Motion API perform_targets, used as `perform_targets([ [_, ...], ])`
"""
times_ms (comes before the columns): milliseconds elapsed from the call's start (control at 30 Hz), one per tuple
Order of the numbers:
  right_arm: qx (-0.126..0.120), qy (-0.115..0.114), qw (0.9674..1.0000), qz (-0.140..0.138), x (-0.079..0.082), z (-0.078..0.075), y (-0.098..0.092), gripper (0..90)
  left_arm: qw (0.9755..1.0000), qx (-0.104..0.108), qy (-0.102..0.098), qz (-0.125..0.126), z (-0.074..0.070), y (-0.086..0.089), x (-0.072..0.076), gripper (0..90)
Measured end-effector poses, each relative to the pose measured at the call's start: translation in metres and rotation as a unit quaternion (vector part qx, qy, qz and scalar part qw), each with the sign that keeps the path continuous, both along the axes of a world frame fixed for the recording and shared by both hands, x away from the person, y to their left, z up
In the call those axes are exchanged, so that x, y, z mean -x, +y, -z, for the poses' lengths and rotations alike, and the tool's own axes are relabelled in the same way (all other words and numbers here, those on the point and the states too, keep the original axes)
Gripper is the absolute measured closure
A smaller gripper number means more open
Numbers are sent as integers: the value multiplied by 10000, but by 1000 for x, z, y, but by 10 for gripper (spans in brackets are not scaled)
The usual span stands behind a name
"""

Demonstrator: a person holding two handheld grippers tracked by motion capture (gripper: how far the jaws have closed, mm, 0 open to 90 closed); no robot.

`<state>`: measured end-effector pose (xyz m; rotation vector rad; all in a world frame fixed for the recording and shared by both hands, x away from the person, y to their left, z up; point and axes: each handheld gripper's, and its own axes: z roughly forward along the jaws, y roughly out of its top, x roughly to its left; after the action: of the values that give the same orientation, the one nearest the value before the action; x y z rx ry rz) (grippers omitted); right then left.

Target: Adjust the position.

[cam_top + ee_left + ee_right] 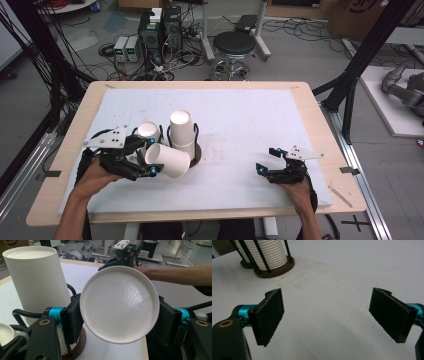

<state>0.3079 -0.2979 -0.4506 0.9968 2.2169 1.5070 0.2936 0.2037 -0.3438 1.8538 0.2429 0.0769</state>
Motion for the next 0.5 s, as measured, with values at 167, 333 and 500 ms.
perform_targets([
  [167, 8, -1, 9999, -162, 0, -7, 5, 131, 10000, 42, 10, 6, 3, -2, 0, 328],
  [333, -40, -68, 9993, -359, -1, -19, 10, 132, 9999, 113, 8, 34, 5, -5, -1, 328],
  [500, -165, -55, 9982, -574, -2, -26, 13, 131, 9999, 158, 15, 54, 7, -8, -1, 328],
])
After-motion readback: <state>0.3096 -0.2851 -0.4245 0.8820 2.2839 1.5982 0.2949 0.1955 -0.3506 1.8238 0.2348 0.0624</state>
